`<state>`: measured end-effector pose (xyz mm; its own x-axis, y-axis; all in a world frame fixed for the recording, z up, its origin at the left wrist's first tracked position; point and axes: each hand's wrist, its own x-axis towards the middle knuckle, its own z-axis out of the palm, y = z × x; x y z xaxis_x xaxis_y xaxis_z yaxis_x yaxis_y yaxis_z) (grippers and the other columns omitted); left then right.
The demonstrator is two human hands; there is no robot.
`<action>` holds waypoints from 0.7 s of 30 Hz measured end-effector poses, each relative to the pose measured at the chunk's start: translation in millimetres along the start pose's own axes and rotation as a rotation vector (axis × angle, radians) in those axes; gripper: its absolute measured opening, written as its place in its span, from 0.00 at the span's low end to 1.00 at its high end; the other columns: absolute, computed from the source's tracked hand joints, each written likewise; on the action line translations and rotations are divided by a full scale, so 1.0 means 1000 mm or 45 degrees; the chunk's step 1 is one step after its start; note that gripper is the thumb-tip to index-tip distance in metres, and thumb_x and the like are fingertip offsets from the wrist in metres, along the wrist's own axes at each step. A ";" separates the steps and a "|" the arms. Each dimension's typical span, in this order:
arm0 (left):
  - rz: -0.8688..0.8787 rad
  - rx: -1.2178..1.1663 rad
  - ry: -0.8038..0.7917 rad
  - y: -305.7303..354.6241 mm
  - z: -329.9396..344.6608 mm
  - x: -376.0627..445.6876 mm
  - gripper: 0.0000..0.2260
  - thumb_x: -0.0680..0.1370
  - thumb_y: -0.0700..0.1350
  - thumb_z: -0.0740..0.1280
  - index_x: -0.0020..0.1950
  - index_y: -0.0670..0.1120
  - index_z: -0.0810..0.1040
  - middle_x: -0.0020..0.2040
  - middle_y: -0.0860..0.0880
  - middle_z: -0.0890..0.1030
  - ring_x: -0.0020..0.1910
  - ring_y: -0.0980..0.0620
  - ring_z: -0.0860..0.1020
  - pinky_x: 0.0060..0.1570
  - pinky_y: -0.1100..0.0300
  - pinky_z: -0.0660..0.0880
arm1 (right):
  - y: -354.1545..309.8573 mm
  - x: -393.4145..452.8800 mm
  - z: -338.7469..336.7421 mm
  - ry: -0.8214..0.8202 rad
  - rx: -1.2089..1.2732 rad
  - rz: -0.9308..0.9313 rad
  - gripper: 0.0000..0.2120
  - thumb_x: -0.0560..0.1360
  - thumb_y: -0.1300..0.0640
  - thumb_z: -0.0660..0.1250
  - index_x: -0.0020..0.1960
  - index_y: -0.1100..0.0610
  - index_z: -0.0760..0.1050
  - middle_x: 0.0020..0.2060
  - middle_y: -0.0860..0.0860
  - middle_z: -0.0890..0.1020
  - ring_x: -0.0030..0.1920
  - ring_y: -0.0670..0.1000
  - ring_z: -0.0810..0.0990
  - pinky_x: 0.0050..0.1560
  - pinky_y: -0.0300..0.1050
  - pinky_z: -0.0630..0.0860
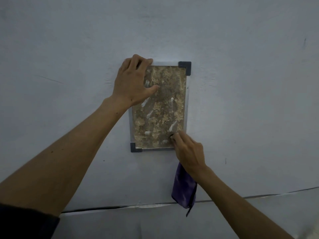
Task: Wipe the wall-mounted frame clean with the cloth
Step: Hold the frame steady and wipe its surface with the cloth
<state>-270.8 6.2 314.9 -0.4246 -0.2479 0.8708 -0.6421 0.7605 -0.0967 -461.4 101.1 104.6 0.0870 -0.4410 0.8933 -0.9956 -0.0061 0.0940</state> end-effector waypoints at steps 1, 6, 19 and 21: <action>-0.005 -0.006 0.000 0.000 0.000 0.000 0.35 0.71 0.62 0.70 0.73 0.47 0.69 0.65 0.45 0.70 0.65 0.43 0.69 0.67 0.49 0.70 | -0.003 -0.005 0.003 -0.069 -0.013 -0.130 0.08 0.75 0.68 0.70 0.47 0.56 0.76 0.42 0.50 0.78 0.33 0.48 0.73 0.24 0.40 0.67; 0.004 -0.014 -0.007 0.000 -0.001 0.001 0.35 0.71 0.62 0.70 0.73 0.46 0.69 0.65 0.45 0.70 0.64 0.43 0.69 0.66 0.50 0.70 | 0.002 0.010 0.001 -0.139 -0.031 -0.336 0.07 0.75 0.66 0.71 0.50 0.57 0.79 0.46 0.50 0.81 0.38 0.49 0.79 0.25 0.41 0.67; 0.006 -0.023 0.004 -0.001 0.001 0.001 0.35 0.71 0.62 0.70 0.73 0.47 0.69 0.64 0.45 0.70 0.65 0.43 0.69 0.66 0.50 0.70 | -0.008 0.002 0.009 -0.004 0.110 -0.013 0.06 0.78 0.64 0.70 0.50 0.53 0.79 0.47 0.46 0.80 0.37 0.47 0.77 0.24 0.44 0.71; 0.003 -0.020 0.000 -0.001 0.000 0.001 0.35 0.71 0.62 0.70 0.73 0.47 0.69 0.65 0.45 0.70 0.65 0.43 0.69 0.66 0.49 0.70 | -0.014 -0.005 0.014 -0.028 0.093 -0.110 0.08 0.76 0.65 0.72 0.51 0.54 0.79 0.47 0.47 0.80 0.37 0.48 0.77 0.23 0.43 0.68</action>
<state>-270.6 5.0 315.4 -0.4261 -0.2456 0.8707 -0.6309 0.7704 -0.0914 -448.8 91.0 92.6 0.1723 -0.4557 0.8733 -0.9845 -0.1098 0.1370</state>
